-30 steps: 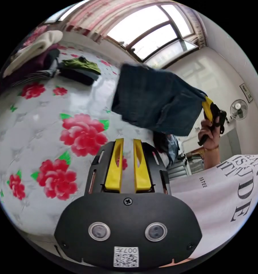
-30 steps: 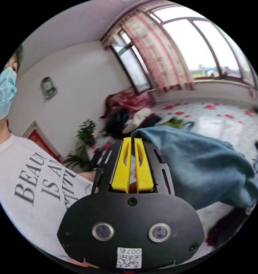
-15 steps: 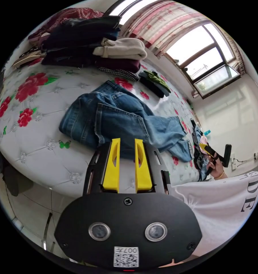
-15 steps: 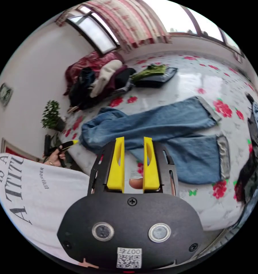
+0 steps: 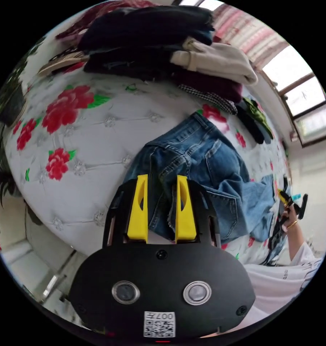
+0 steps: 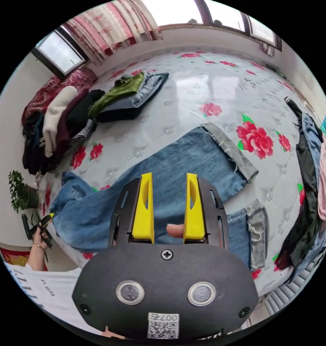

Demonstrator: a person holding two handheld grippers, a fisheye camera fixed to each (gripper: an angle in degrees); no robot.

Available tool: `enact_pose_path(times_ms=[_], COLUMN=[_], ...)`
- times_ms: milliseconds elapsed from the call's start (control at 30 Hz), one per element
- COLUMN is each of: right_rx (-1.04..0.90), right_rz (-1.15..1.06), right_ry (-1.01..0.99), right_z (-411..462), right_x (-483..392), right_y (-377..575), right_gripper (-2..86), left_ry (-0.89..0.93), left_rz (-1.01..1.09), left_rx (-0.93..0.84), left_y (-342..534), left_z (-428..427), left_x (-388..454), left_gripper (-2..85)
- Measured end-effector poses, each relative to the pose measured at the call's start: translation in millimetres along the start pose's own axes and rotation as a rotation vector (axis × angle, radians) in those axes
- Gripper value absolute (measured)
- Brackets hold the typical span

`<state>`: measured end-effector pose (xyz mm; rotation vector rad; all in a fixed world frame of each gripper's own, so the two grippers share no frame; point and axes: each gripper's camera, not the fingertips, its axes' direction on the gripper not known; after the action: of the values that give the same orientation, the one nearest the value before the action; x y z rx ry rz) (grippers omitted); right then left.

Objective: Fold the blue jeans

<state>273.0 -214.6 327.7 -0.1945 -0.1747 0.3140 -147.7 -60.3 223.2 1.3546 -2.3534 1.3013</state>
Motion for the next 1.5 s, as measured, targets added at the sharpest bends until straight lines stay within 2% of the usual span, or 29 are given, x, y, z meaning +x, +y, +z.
enact_pose_path(times_ms=[100,200,233,300,400,433,533,600,700,767,800,867,900,967,1067,1133,1200,1233,1300,1333,1367,1433,1500], right_rx=[-0.148,-0.03,-0.013,-0.006,-0.05,-0.065,-0.03,0.095,0.244,0.31,0.347,0.42,0.485,0.604,0.851,0.991,1.157,1.192,1.253,1.248,1.22,1.109,0.908], right_rz=[-0.055,-0.203,-0.204,-0.237,-0.229,-0.215,-0.151,-0.043,0.044,0.029,0.026,0.035,0.043,0.064,0.115,0.116,0.066,0.046,-0.034,-0.048,-0.063,-0.064,-0.01], right_ry=[0.129,0.201,0.213,0.219,0.163,0.15,0.109,0.034,-0.031,-0.037,-0.04,-0.055,-0.055,-0.044,-0.035,-0.028,0.003,0.013,0.025,0.011,-0.023,-0.055,-0.069], right_z=[54.8,61.3,61.1,61.0,56.3,54.9,35.7,3.7,-45.3,-78.6,-103.2,-143.9,-172.6,-216.8,-291.6,-333.9,-383.8,-394.0,-422.6,-426.3,-428.7,-417.6,-372.2], right_x=[-6.1,-35.2,-37.5,-38.7,-30.5,-28.4,-19.7,-7.2,11.1,22.5,32.7,48.4,55.3,61.1,64.2,60.1,46.7,42.7,29.4,27.8,25.5,22.9,26.2], right_y=[-11.9,3.9,5.9,11.2,9.6,9.0,26.9,62.5,119.8,149.7,166.5,189.9,205.3,229.5,274.2,301.4,334.5,341.2,350.4,347.0,332.2,289.9,219.8], right_gripper=[9.5,6.7,6.1,3.3,0.9,0.6,0.0,-0.2,-0.2,-0.2,-0.2,-0.2,-0.2,-0.3,-0.3,-0.3,-0.3,-0.3,-0.2,-0.2,-0.1,0.1,0.7], left_ry=[0.043,-0.096,-0.134,-0.099,0.056,-0.013,-0.222,-0.227,0.006,0.311,0.392,0.69,0.767,1.096,1.355,1.425,1.41,1.332,1.057,0.811,0.587,0.409,0.359], left_rz=[-0.121,-0.148,-0.154,-0.166,-0.194,-0.173,-0.064,0.011,-0.009,-0.018,-0.01,0.082,0.108,0.242,0.414,0.494,0.519,0.487,0.354,0.291,0.273,0.269,0.255], left_rx=[0.134,0.223,0.204,0.14,-0.052,-0.005,-0.053,-0.058,-0.059,0.079,0.112,0.202,0.228,0.362,0.569,0.685,0.797,0.872,0.968,0.995,1.005,0.978,0.821], left_y=[23.8,48.8,54.8,61.2,61.4,60.6,49.3,46.2,49.1,68.6,73.9,92.8,97.7,118.3,145.3,158.9,170.6,178.9,192.6,195.9,190.2,161.6,111.3], left_z=[-30.7,-58.0,-60.2,-52.8,-14.8,-18.2,-7.1,-6.9,-35.1,-81.3,-93.3,-137.9,-149.0,-193.9,-249.5,-282.6,-314.6,-334.9,-361.8,-374.1,-376.1,-353.4,-305.6], left_x=[-7.4,-7.0,-9.9,-17.5,-22.0,-10.3,22.7,34.5,20.8,1.8,-2.1,-11.2,-13.1,-17.8,-16.1,-12.8,-9.9,-8.1,0.1,16.0,37.8,66.5,80.7], left_gripper=[10.8,7.5,7.5,8.6,15.9,17.3,16.0,13.0,9.2,6.8,6.7,6.1,5.9,5.4,5.1,5.1,5.1,5.2,5.5,5.8,6.2,6.4,6.5])
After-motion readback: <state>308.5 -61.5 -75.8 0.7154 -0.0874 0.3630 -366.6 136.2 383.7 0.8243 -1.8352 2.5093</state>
